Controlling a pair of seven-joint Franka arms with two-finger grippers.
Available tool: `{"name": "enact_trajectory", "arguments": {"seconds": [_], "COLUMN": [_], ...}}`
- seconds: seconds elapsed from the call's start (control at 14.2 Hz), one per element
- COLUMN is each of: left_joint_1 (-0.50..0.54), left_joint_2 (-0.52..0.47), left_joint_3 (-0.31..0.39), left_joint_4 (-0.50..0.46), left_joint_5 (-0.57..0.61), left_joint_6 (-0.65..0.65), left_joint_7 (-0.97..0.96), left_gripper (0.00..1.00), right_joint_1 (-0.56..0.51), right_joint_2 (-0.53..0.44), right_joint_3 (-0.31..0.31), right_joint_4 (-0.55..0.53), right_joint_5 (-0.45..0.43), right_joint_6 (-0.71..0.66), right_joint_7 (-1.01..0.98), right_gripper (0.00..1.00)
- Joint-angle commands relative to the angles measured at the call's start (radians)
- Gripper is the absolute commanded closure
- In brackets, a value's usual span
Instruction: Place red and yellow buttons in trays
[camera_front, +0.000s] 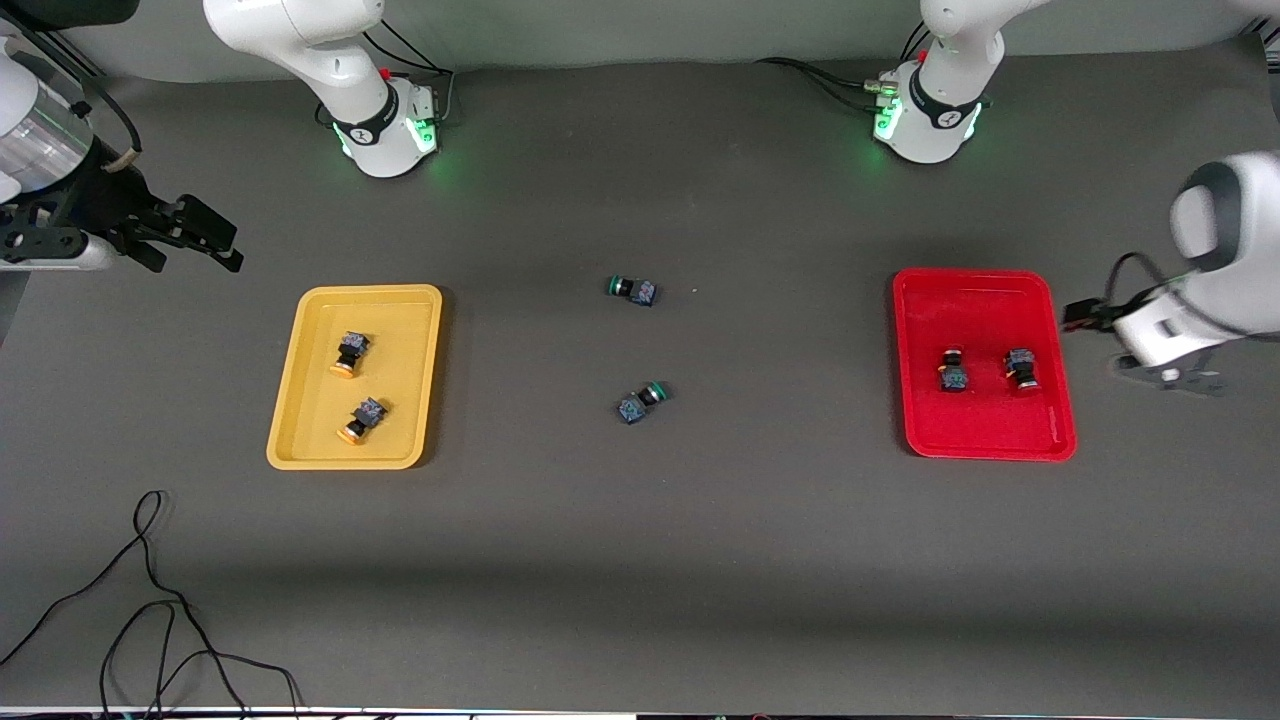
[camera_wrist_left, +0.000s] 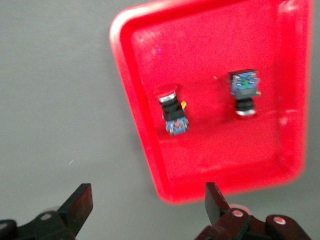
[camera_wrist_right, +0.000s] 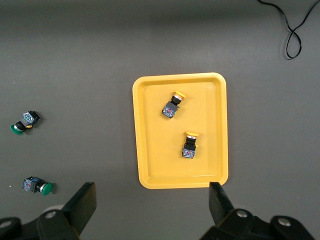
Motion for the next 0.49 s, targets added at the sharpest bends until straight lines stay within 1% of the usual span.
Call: {"name": "enact_trajectory", "arguments": {"seconds": [0.0,0.07,0.14,0.28,0.35,0.42], "left_joint_1": [-0.005,-0.012,-0.024,-0.07,-0.123,-0.204], "left_joint_2": [-0.024,-0.029,-0.04,-0.067,-0.069,-0.069], "left_joint_3": [-0.006,-0.012,-0.015,-0.008,0.024,0.075], "left_joint_4": [0.191,0.24,0.266,0.279,0.288,0.313], "left_joint_5": [-0.062,-0.069,-0.073,-0.125,-0.131,-0.13], "left_joint_6": [-0.246,-0.306,-0.335,-0.348,-0.348,-0.348], "left_joint_7": [0.021,0.019,0.009,-0.025,-0.063,-0.118], "left_gripper": [0.0,0.0,0.0,0.0,0.0,0.0], "right_joint_1": [-0.009,-0.009,-0.009,-0.009,-0.011,-0.011], "right_joint_2": [0.024,0.03,0.035,0.053,0.064,0.073], "right_joint_3": [-0.006,-0.018,-0.023,-0.023,-0.024,-0.024], "right_joint_4": [0.042,0.048,0.065,0.091,0.102,0.103], "right_joint_5": [0.001,0.003,0.006,0.007,0.007,0.009], "right_joint_6": [-0.02,-0.02,-0.021,-0.023,-0.023,-0.023], "right_joint_7": [-0.026,-0.026,-0.029,-0.029,-0.029,-0.027], "right_gripper": [0.0,0.0,0.0,0.0,0.0,0.0]}}
